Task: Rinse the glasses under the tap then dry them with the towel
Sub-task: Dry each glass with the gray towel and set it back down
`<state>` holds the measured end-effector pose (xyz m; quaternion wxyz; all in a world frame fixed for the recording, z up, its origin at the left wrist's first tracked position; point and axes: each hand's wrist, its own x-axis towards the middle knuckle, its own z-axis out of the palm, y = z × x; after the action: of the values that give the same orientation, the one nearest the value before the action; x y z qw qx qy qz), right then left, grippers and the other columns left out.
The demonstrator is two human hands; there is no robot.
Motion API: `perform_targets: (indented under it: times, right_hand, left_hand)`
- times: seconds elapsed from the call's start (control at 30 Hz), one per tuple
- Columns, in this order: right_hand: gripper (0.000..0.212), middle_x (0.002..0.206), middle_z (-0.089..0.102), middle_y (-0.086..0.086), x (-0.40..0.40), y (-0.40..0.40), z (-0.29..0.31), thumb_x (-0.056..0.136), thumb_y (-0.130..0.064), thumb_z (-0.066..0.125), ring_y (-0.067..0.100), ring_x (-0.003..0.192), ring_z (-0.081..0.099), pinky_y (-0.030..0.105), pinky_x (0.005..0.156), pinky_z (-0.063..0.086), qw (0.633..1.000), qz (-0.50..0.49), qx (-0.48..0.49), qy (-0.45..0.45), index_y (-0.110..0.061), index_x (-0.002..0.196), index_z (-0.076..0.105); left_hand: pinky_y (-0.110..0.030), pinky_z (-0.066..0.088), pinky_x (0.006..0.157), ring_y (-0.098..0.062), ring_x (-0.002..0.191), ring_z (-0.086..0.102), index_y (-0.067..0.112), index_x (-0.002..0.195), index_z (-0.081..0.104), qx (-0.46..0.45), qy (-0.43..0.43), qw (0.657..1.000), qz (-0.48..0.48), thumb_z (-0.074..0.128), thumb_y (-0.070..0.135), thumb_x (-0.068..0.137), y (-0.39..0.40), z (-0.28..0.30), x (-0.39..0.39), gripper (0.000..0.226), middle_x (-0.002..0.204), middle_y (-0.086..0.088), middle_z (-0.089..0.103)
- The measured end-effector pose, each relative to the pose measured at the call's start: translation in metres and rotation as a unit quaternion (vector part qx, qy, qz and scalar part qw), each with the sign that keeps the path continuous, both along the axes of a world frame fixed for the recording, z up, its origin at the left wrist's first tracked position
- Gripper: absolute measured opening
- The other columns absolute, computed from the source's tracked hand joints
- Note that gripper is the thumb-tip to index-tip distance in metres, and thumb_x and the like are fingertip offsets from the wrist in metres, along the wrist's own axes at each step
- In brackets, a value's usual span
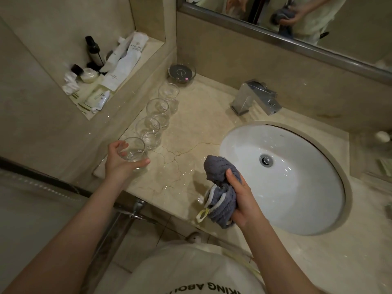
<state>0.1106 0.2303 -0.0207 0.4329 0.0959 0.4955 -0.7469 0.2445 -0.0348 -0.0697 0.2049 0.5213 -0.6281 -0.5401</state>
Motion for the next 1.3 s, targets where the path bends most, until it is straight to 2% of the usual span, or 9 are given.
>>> perform_targets:
  times: [0.23,0.53,0.6,0.67,0.8,0.87,1.07,1.17,1.3]
  right_hand:
    - [0.043,0.115,0.069,0.017,0.002,0.004,-0.004,0.079,-0.026,0.061,0.028,0.106,0.066,0.039,0.095,0.052,1.000,-0.006,0.006,0.000,-0.008,0.118,0.061]
    - [0.067,0.122,0.065,0.021,0.005,0.014,-0.008,0.071,-0.037,0.075,0.032,0.112,0.063,0.043,0.099,0.049,1.000,-0.017,-0.004,0.005,-0.002,0.126,0.057]
    - [0.060,0.125,0.063,0.022,0.003,0.022,-0.009,0.077,-0.035,0.070,0.034,0.114,0.061,0.043,0.099,0.048,1.000,-0.031,-0.005,0.000,-0.003,0.126,0.057]
    - [0.056,0.127,0.061,0.024,0.000,0.032,-0.011,0.080,-0.032,0.064,0.035,0.110,0.061,0.044,0.096,0.049,0.999,-0.054,-0.007,-0.008,-0.003,0.127,0.057]
    - [0.101,0.130,0.058,0.025,-0.004,0.057,-0.014,0.053,-0.047,0.092,0.040,0.118,0.055,0.050,0.101,0.045,0.994,-0.108,-0.008,-0.013,-0.003,0.135,0.052]
    - [0.107,0.130,0.058,0.026,-0.007,0.075,-0.013,0.048,-0.048,0.094,0.040,0.120,0.055,0.049,0.099,0.047,0.989,-0.142,-0.023,-0.011,-0.003,0.135,0.052]
    - [0.088,0.128,0.061,0.023,-0.010,0.138,-0.008,0.057,-0.046,0.089,0.036,0.115,0.062,0.045,0.093,0.053,0.967,-0.253,-0.033,-0.015,-0.007,0.129,0.057]
    - [0.053,0.132,0.058,0.022,-0.012,0.174,-0.008,0.081,-0.037,0.066,0.033,0.114,0.059,0.045,0.097,0.048,0.947,-0.320,-0.022,-0.002,-0.009,0.126,0.059]
    - [0.056,0.132,0.057,0.026,-0.015,0.225,-0.004,0.086,-0.031,0.057,0.035,0.112,0.058,0.046,0.097,0.048,0.919,-0.394,-0.009,-0.011,-0.003,0.134,0.052]
  left_hand:
    - [-0.025,0.037,0.097,-0.019,0.128,0.045,0.011,0.138,0.034,-0.004,-0.002,1.000,-0.003,0.089,0.000,0.061,0.003,-0.001,-0.005,0.095,0.142,-0.001,0.046]
    - [-0.032,0.049,0.093,-0.020,0.113,0.052,0.008,0.141,0.034,0.073,-0.023,0.996,0.053,0.091,0.011,0.061,0.013,-0.013,0.005,0.099,0.132,-0.006,0.049]
    - [-0.030,0.052,0.086,-0.022,0.112,0.055,0.006,0.138,0.041,0.091,-0.022,0.994,0.050,0.090,0.013,0.063,0.030,-0.017,0.012,0.090,0.130,-0.008,0.053]
    - [-0.038,0.049,0.097,-0.022,0.113,0.053,0.006,0.137,0.043,0.105,-0.027,0.994,0.033,0.088,0.016,0.067,0.049,-0.014,0.011,0.084,0.129,-0.009,0.052]
    - [-0.033,0.045,0.090,-0.018,0.107,0.053,0.010,0.130,0.048,0.116,-0.011,0.992,-0.041,0.084,0.015,0.074,0.085,-0.001,-0.019,0.067,0.119,-0.006,0.053]
    - [-0.031,0.045,0.086,-0.019,0.105,0.055,0.009,0.125,0.052,0.110,0.003,0.989,-0.095,0.082,0.012,0.075,0.103,0.007,-0.046,0.058,0.117,-0.006,0.055]
    - [-0.024,0.049,0.071,-0.016,0.092,0.060,0.008,0.117,0.057,0.105,0.023,0.961,-0.254,0.080,0.010,0.078,0.173,0.028,-0.127,0.045,0.113,-0.007,0.060]
    - [-0.024,0.048,0.071,-0.010,0.089,0.062,0.012,0.115,0.058,0.114,0.025,0.939,-0.322,0.080,0.015,0.078,0.213,0.037,-0.162,0.042,0.110,-0.002,0.062]
    - [-0.027,0.048,0.075,-0.009,0.092,0.061,0.014,0.113,0.059,0.119,0.012,0.910,-0.398,0.081,0.020,0.079,0.272,0.047,-0.198,0.041,0.107,0.003,0.061]
